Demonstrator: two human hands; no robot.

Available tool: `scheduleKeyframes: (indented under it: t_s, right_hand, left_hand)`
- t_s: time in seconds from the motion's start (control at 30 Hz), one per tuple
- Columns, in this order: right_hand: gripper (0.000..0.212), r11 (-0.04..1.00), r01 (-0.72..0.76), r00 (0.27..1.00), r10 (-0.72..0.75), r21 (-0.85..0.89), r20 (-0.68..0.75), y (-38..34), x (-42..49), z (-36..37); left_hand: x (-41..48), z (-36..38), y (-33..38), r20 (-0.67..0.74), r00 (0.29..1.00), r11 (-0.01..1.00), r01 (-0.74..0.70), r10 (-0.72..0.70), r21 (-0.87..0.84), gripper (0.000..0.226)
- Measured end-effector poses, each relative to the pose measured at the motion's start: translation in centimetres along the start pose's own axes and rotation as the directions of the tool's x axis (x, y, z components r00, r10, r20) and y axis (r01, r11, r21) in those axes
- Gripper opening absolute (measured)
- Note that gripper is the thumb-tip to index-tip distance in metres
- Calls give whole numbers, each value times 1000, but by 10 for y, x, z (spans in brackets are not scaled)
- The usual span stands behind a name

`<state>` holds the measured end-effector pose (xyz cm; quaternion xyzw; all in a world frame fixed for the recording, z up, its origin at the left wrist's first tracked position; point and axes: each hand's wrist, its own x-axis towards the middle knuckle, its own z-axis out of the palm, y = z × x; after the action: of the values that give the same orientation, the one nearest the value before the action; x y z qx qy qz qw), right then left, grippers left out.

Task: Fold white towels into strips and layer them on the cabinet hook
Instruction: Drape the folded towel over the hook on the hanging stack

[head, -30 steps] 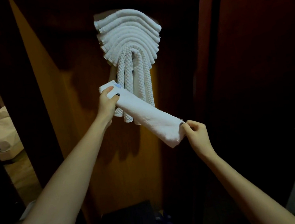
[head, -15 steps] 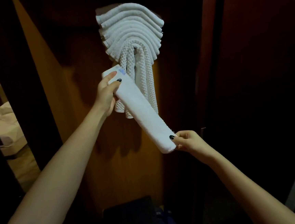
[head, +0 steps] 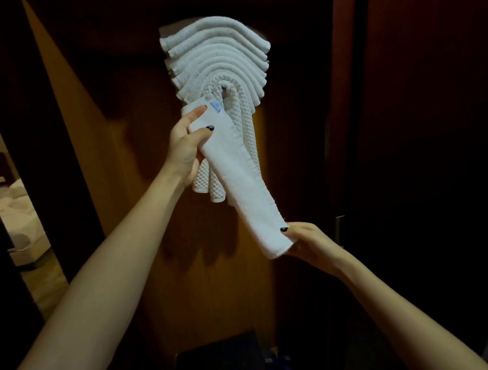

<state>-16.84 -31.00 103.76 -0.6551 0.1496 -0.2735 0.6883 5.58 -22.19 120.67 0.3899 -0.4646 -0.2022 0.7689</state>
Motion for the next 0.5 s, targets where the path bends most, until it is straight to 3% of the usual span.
scheduleKeyframes:
  t_s: [0.13,0.27,0.33,0.5]
  right_hand:
    - [29,992,97,966,-115,-86,-232,-8,1,-2]
    - [27,931,216,861,-324,-294,-392,-17,5,-7]
    - [15,894,261,827,-402,-365,-394,-21,3,-7]
    - [36,830,312,832,-473,-461,-289,-42,-2,-12]
  left_hand:
    - [1,-8,-11,-105,992,993,-55,65,102,44]
    - [1,-20,-27,-179,979,982,-70,101,174,50]
    - [2,-25,-32,-178,980,982,-61,93,182,52]
    - [4,-37,-41,-154,987,969,3,36,245,61]
